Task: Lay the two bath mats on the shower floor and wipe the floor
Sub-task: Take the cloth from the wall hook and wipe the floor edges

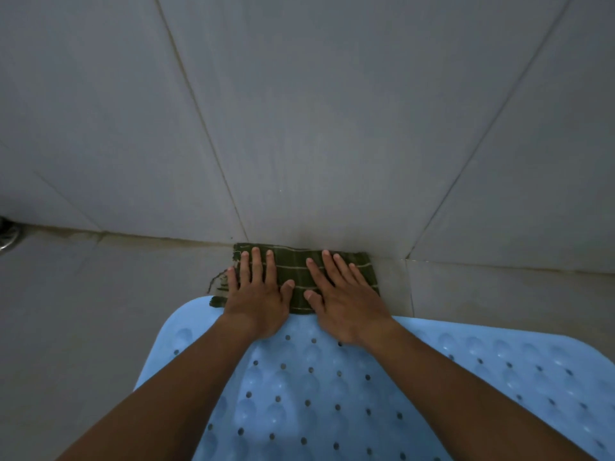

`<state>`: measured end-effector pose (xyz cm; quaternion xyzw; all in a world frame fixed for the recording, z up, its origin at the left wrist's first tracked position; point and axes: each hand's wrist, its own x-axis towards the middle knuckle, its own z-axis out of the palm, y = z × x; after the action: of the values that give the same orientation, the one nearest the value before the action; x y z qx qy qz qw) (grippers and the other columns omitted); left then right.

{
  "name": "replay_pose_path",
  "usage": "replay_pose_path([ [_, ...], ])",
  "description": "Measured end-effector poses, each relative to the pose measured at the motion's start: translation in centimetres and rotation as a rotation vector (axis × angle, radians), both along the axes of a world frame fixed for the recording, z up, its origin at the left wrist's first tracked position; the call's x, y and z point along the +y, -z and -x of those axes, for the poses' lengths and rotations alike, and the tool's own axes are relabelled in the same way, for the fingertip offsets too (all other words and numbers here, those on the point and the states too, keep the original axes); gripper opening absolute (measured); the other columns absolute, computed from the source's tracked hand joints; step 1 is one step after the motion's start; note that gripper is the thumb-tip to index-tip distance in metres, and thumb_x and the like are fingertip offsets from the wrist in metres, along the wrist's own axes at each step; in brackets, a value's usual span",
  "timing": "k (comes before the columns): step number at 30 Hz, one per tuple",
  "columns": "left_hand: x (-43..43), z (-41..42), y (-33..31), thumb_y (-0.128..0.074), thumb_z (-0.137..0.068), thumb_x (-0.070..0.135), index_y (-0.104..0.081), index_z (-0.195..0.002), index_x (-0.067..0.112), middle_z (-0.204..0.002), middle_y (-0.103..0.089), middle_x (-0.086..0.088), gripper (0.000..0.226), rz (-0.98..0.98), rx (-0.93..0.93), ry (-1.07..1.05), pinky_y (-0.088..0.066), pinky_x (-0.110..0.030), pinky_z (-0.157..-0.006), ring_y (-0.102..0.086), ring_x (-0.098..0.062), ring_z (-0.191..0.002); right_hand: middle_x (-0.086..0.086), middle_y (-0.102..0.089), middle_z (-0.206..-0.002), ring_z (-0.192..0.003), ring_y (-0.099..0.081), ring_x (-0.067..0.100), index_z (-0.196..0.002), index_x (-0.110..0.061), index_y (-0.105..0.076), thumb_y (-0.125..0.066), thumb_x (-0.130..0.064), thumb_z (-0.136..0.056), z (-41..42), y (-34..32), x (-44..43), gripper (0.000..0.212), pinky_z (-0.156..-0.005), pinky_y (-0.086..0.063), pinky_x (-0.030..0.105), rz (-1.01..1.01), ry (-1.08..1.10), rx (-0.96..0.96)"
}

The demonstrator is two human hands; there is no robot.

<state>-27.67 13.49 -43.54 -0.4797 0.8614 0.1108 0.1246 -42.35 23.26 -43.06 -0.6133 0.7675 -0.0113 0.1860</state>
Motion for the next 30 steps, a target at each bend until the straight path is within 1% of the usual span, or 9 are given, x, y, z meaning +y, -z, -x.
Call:
replay_pose_path([
  [10, 3.7, 4.3, -0.5, -0.009, -0.101, 0.053, 0.013, -0.156, 0.011, -0.164, 0.017, -0.015, 0.073, -0.003, -0.009, 0.044, 0.007, -0.053, -0.121, 0.017, -0.032, -0.151, 0.0, 0.02, -0.164, -0.151, 0.019, 0.015, -0.157, -0.031, 0.012, -0.013, -0.054, -0.104, 4.0, -0.5, 3.8, 0.063, -0.121, 0.012, 0.036, -0.046, 0.046, 0.02],
  [13, 3.8, 4.4, -0.6, -0.006, -0.1, 0.054, 0.003, -0.158, 0.012, -0.165, 0.006, -0.017, 0.072, 0.075, 0.016, 0.096, 0.005, -0.053, -0.122, 0.011, -0.033, -0.151, -0.001, 0.021, -0.164, -0.15, 0.021, 0.015, -0.157, -0.028, 0.013, -0.01, -0.054, -0.104, 4.0, -0.2, 4.0, 0.063, -0.122, 0.013, 0.036, -0.046, 0.086, -0.005],
  [15, 3.5, 3.5, -0.3, 0.003, -0.094, 0.059, -0.002, -0.158, 0.016, -0.165, 0.001, -0.017, 0.077, 0.091, 0.09, 0.13, 0.003, -0.051, -0.122, 0.007, -0.031, -0.152, -0.001, 0.021, -0.164, -0.15, 0.021, 0.015, -0.156, -0.028, 0.013, -0.007, -0.054, -0.103, 3.8, 0.1, 3.8, 0.062, -0.122, 0.013, 0.037, -0.036, 0.102, 0.013],
  [17, 3.2, 2.8, 0.2, 0.013, -0.085, 0.063, 0.003, -0.158, 0.02, -0.165, 0.006, -0.015, 0.085, 0.061, 0.135, 0.164, 0.005, -0.048, -0.123, 0.01, -0.028, -0.152, 0.0, 0.02, -0.164, -0.151, 0.02, 0.017, -0.156, -0.028, 0.014, 0.0, -0.057, -0.099, 3.5, 0.2, 3.8, 0.066, -0.122, 0.013, 0.039, -0.028, 0.113, 0.054],
  [19, 3.0, 2.7, 0.5, 0.016, -0.081, 0.064, 0.008, -0.158, 0.021, -0.165, 0.013, -0.013, 0.088, 0.042, 0.142, 0.169, 0.01, -0.045, -0.122, 0.014, -0.027, -0.152, 0.001, 0.019, -0.164, -0.151, 0.019, 0.02, -0.156, -0.027, 0.014, 0.013, -0.06, -0.088, 3.1, 0.2, 3.8, 0.075, -0.121, 0.013, 0.04, -0.015, 0.134, 0.079],
  [21, 3.0, 2.8, 0.4, 0.018, -0.078, 0.065, 0.01, -0.157, 0.022, -0.164, 0.016, -0.012, 0.09, 0.026, 0.141, 0.153, 0.013, -0.045, -0.12, 0.016, -0.027, -0.151, 0.002, 0.019, -0.164, -0.151, 0.018, 0.021, -0.155, -0.027, 0.015, 0.017, -0.059, -0.082, 2.7, 0.1, 3.7, 0.081, -0.12, 0.014, 0.04, -0.026, 0.143, 0.083],
  [23, 2.9, 3.1, 0.3, 0.02, -0.076, 0.064, 0.013, -0.157, 0.022, -0.164, 0.018, -0.012, 0.092, 0.022, 0.123, 0.153, 0.014, -0.045, -0.12, 0.018, -0.027, -0.151, 0.004, 0.019, -0.165, -0.151, 0.018, 0.021, -0.156, -0.027, 0.015, 0.014, -0.06, -0.085, 2.8, -0.2, 3.6, 0.078, -0.119, 0.014, 0.04, -0.047, 0.168, 0.075],
  [26, 3.1, 3.4, 0.5, 0.021, -0.076, 0.063, 0.013, -0.157, 0.021, -0.164, 0.018, -0.013, 0.091, 0.028, 0.1, 0.142, 0.014, -0.047, -0.119, 0.018, -0.028, -0.151, 0.003, 0.021, -0.164, -0.151, 0.02, 0.02, -0.156, -0.028, 0.013, -0.009, -0.054, -0.103, 3.3, -0.5, 3.5, 0.064, -0.121, 0.012, 0.041, -0.1, 0.147, 0.035],
  [30, 3.7, 4.3, 0.5, -0.004, -0.098, 0.058, 0.014, -0.157, 0.019, -0.163, 0.02, -0.014, 0.072, 0.005, 0.072, 0.124, 0.012, -0.049, -0.121, 0.019, -0.029, -0.15, 0.002, 0.019, -0.165, -0.151, 0.017, 0.019, -0.157, -0.03, 0.01, -0.016, -0.053, -0.105, 4.3, -0.7, 4.2, 0.064, -0.121, 0.011, 0.039, -0.119, 0.124, 0.009],
])
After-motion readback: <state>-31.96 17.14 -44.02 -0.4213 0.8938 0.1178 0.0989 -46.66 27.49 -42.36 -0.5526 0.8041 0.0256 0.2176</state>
